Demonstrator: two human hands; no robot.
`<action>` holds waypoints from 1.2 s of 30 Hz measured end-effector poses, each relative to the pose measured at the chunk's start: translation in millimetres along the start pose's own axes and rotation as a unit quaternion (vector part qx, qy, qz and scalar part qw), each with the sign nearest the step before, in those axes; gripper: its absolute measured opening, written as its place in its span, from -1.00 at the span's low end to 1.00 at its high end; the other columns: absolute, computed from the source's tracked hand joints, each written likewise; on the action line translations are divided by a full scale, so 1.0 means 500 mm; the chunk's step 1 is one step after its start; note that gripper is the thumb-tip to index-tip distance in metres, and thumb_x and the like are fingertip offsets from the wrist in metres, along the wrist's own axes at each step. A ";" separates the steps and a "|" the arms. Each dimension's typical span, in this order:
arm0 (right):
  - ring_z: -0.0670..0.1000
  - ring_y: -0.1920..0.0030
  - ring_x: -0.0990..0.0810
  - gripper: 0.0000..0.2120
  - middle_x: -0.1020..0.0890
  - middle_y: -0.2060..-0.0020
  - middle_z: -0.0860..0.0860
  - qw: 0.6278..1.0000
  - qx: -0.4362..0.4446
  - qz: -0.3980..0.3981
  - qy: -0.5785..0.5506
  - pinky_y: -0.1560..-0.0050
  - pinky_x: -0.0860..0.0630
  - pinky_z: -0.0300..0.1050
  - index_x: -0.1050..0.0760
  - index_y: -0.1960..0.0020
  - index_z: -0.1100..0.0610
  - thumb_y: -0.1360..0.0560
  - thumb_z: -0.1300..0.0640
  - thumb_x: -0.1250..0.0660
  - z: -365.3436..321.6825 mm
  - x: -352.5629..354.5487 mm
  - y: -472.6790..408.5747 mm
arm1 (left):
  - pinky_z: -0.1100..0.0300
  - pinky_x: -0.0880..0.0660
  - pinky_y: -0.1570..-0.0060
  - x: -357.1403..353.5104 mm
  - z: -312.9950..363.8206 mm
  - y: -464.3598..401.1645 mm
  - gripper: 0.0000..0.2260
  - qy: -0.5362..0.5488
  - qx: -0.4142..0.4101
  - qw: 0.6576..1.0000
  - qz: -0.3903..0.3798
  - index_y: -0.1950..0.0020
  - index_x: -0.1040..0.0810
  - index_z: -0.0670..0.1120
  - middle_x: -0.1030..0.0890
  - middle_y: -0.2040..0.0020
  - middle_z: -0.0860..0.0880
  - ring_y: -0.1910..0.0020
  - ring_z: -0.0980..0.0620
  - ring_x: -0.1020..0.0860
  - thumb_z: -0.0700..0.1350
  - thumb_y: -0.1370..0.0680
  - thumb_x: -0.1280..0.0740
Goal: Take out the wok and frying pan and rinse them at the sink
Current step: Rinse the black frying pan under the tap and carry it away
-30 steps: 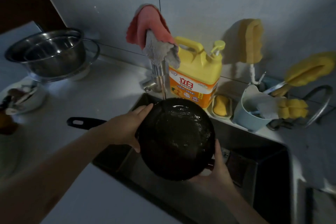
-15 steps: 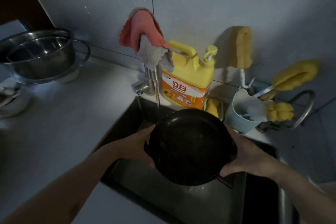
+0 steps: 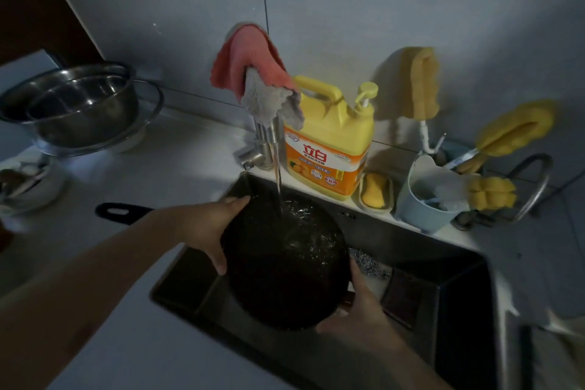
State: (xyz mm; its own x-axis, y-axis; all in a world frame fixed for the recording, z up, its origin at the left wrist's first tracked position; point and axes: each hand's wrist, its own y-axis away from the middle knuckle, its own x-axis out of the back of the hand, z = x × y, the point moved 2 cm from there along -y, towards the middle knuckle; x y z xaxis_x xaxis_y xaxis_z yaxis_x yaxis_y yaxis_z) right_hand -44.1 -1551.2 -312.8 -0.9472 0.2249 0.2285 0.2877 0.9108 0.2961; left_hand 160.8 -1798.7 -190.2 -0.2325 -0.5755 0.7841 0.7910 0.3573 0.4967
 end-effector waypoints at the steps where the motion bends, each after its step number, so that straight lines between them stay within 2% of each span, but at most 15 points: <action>1: -0.17 -0.25 -0.53 0.35 -0.46 -0.31 -0.24 1.000 0.012 0.018 0.011 -0.23 -0.55 -0.14 0.04 -0.50 -0.35 0.01 0.05 -0.76 -0.001 0.003 -0.002 | 0.08 -0.24 -0.44 -0.002 0.002 0.004 0.32 0.002 0.025 1.000 0.017 -0.54 0.26 0.11 -0.03 -0.53 0.09 -0.48 0.06 -0.12 0.31 -0.06 -0.58; 4: -0.32 -0.34 -0.35 0.39 -0.33 -0.35 -0.37 0.998 0.044 0.040 0.029 -0.25 -0.33 -0.50 0.12 -0.53 -0.27 0.01 0.03 -0.75 -0.020 0.038 0.000 | 0.17 -0.22 -0.41 -0.025 0.031 0.011 0.28 0.017 0.042 0.995 0.089 -0.53 0.33 0.07 0.11 -0.52 0.18 -0.46 0.14 -0.08 0.09 -0.17 -0.62; 8: -0.28 -0.48 -0.19 0.42 -0.17 -0.53 -0.19 0.987 0.099 0.080 0.102 -0.47 -0.24 -0.14 0.20 -0.56 -0.21 -0.01 -0.19 -0.70 -0.035 0.113 0.008 | 0.05 -0.28 -0.40 -0.080 0.061 -0.008 0.28 0.055 0.023 0.978 0.201 -0.53 0.30 0.08 0.07 -0.54 0.12 -0.47 0.08 -0.15 0.10 -0.15 -0.61; 11: -0.20 -0.53 -0.11 0.39 -0.09 -0.56 -0.17 0.976 0.131 0.095 0.146 -0.50 -0.17 -0.15 0.20 -0.57 -0.20 -0.06 -0.12 -0.70 -0.045 0.165 0.011 | 0.00 -0.32 -0.38 -0.118 0.093 -0.028 0.21 0.080 0.016 0.960 0.267 -0.51 0.31 0.14 0.06 -0.54 0.13 -0.46 0.08 -0.17 0.12 -0.22 -0.58; 13: -0.22 -0.53 -0.07 0.39 -0.08 -0.56 -0.13 0.963 0.157 0.112 0.187 -0.47 -0.12 -0.34 0.21 -0.57 -0.19 -0.08 -0.02 -0.71 -0.050 0.196 0.016 | 0.03 -0.32 -0.38 -0.138 0.112 -0.040 0.17 0.082 -0.005 0.945 0.316 -0.49 0.34 0.16 0.05 -0.54 0.10 -0.47 0.08 -0.15 0.15 -0.27 -0.55; 15: -0.26 -0.52 -0.05 0.41 -0.11 -0.54 -0.04 0.940 0.180 0.150 0.246 -0.44 -0.19 -0.33 0.25 -0.55 -0.20 -0.08 0.08 -0.71 -0.057 0.218 0.023 | 0.08 -0.29 -0.39 -0.152 0.125 -0.044 0.13 0.066 -0.020 0.932 0.356 -0.47 0.38 0.19 0.02 -0.54 0.05 -0.47 0.12 -0.09 0.10 -0.33 -0.53; 17: -0.16 -0.52 -0.09 0.35 -0.12 -0.53 0.04 0.897 0.247 0.208 0.301 -0.38 -0.35 -0.10 0.24 -0.58 -0.04 -0.14 0.08 -0.67 -0.064 0.231 0.034 | 0.01 -0.35 -0.36 -0.157 0.136 -0.044 0.15 0.027 -0.024 0.911 0.410 -0.48 0.39 0.17 -0.04 -0.52 -0.04 -0.45 0.13 -0.07 0.01 -0.35 -0.55; 19: -0.10 -0.56 -0.04 0.17 -0.02 -0.57 0.00 0.848 0.331 0.247 0.331 -0.41 -0.30 -0.16 0.17 -0.58 0.20 -0.26 0.02 -0.54 -0.080 0.239 0.045 | -0.08 -0.40 -0.29 -0.148 0.153 -0.036 0.13 0.001 -0.042 0.883 0.468 -0.53 0.31 0.05 -0.13 -0.48 -0.14 -0.44 0.00 -0.17 0.07 -0.33 -0.54; 21: -0.09 -0.57 -0.01 0.11 0.04 -0.59 -0.02 0.820 0.376 0.269 0.336 -0.46 -0.20 -0.19 0.19 -0.57 0.23 -0.31 0.03 -0.50 -0.105 0.248 0.051 | -0.12 -0.37 -0.24 -0.136 0.165 -0.031 0.03 -0.029 -0.080 0.853 0.514 -0.55 0.22 -0.08 -0.19 -0.43 -0.22 -0.39 -0.12 -0.26 0.21 -0.37 -0.41; 23: -0.06 -0.57 -0.01 0.10 0.04 -0.58 -0.02 0.799 0.407 0.285 0.338 -0.49 -0.17 -0.16 0.23 -0.58 0.14 -0.39 0.01 -0.51 -0.138 0.257 0.057 | -0.14 -0.42 -0.22 -0.121 0.169 -0.027 -0.01 -0.058 -0.101 0.831 0.543 -0.55 0.19 -0.12 -0.24 -0.40 -0.29 -0.37 -0.20 -0.32 0.24 -0.40 -0.35; 25: -0.02 -0.57 -0.04 0.01 0.02 -0.59 0.00 0.770 0.446 0.296 0.347 -0.51 -0.17 -0.16 0.24 -0.58 0.11 -0.44 0.01 -0.41 -0.168 0.265 0.063 | -0.19 -0.50 -0.15 -0.103 0.170 -0.021 0.00 -0.060 -0.105 0.815 0.566 -0.55 0.21 -0.09 -0.30 -0.36 -0.35 -0.32 -0.26 -0.39 0.20 -0.41 -0.39; 28: 0.13 -0.55 -0.14 -0.01 -0.11 -0.52 0.20 0.741 0.492 0.290 0.353 -0.49 -0.24 0.04 0.26 -0.58 0.10 -0.46 0.09 -0.40 -0.213 0.279 0.069 | -0.20 -0.54 -0.05 -0.068 0.180 -0.006 0.02 -0.065 -0.117 0.793 0.594 -0.54 0.27 -0.03 -0.35 -0.29 -0.40 -0.22 -0.30 -0.47 0.15 -0.41 -0.44; 31: 0.38 -0.42 -0.29 0.12 -0.22 -0.41 0.39 0.724 0.511 0.289 0.361 -0.38 -0.33 0.31 0.28 -0.58 0.04 -0.40 0.25 -0.54 -0.257 0.294 0.075 | -0.20 -0.52 -0.10 -0.035 0.190 0.007 0.02 -0.077 -0.115 0.768 0.625 -0.54 0.24 -0.03 -0.34 -0.28 -0.39 -0.21 -0.32 -0.46 0.15 -0.41 -0.46; 33: 0.42 -0.37 -0.33 0.16 -0.25 -0.35 0.43 0.722 0.514 0.289 0.362 -0.35 -0.36 0.32 0.29 -0.58 0.01 -0.38 0.27 -0.55 -0.284 0.299 0.079 | -0.20 -0.48 -0.17 -0.016 0.196 0.014 0.00 -0.073 -0.104 0.761 0.636 -0.54 0.14 -0.06 -0.34 -0.28 -0.36 -0.24 -0.31 -0.44 0.15 -0.39 -0.48; 36: 0.39 -0.35 -0.36 -0.05 -0.27 -0.34 0.40 0.734 0.498 0.302 0.349 -0.35 -0.38 0.26 0.12 -0.56 0.19 -0.44 0.17 -0.47 -0.304 0.305 0.080 | -0.19 -0.50 -0.12 0.009 0.208 0.025 -0.13 -0.063 -0.090 0.762 0.639 -0.43 -0.11 -0.17 -0.38 -0.26 -0.37 -0.23 -0.28 -0.44 0.11 -0.35 -0.53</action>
State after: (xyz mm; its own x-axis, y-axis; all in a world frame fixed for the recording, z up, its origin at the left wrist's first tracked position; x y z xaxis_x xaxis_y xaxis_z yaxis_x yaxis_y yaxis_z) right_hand -155.6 -1533.3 -125.1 -0.2856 0.7763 0.5619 0.0501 0.5976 -0.8002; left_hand 110.7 -1720.3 -141.8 0.7484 0.2361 0.6198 0.4797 0.4528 -0.7516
